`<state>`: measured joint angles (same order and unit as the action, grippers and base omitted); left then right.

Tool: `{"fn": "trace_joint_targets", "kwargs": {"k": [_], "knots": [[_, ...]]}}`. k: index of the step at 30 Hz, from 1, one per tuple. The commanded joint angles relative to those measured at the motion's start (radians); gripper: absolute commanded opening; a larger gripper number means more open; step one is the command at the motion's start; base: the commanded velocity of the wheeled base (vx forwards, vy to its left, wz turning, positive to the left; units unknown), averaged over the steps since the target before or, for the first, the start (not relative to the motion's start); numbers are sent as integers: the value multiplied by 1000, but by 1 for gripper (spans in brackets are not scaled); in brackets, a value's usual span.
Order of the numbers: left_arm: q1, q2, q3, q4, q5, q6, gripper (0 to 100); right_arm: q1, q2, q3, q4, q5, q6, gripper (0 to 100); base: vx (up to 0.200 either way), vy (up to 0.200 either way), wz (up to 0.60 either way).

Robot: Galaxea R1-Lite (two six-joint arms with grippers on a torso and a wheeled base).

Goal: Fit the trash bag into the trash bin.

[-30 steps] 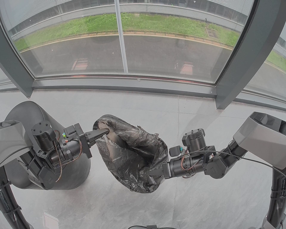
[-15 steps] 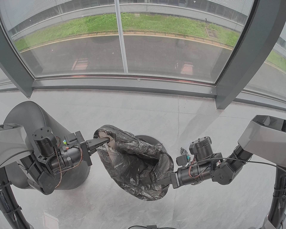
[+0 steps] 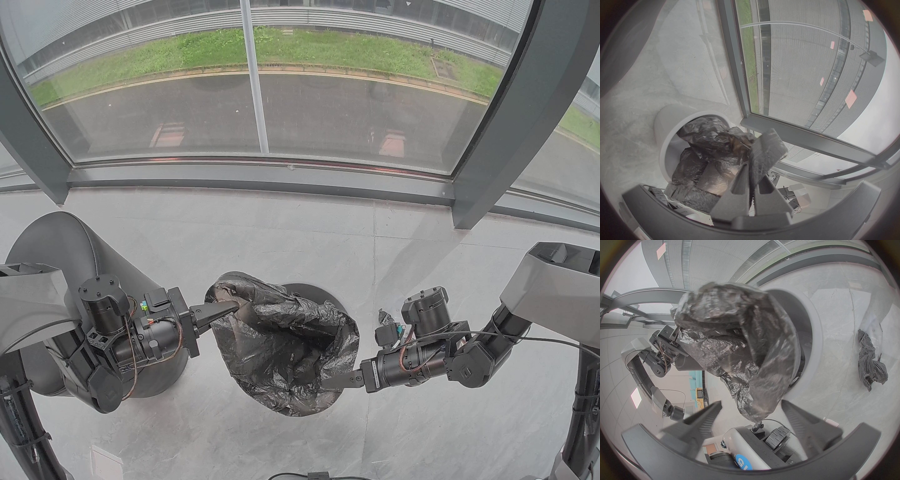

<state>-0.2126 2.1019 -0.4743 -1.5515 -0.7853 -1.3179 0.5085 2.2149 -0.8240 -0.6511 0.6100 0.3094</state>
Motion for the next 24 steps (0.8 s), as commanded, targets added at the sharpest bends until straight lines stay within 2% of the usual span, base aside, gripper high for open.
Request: {"fn": "trace_joint_targets", "kwargs": {"k": [1,7,10,17,24], "knots": [[-4,26,8,1,0,37,0,-4,0,17,-19,1,1,100,0,0,0],[-4,41,11,1,0,95,0,-7,-4,51,-67,-3,-1,100,0,0,0],[-4,43,25,1,0,161,0,-19,-47,88,-114,-21,4,100,0,0,0],[-70,7,95,1,-2,290,0,-50,-138,102,-116,-29,7,100,0,0,0],[-99,13,95,1,0,293,0,-48,-147,98,-114,-29,7,100,0,0,0]]}}
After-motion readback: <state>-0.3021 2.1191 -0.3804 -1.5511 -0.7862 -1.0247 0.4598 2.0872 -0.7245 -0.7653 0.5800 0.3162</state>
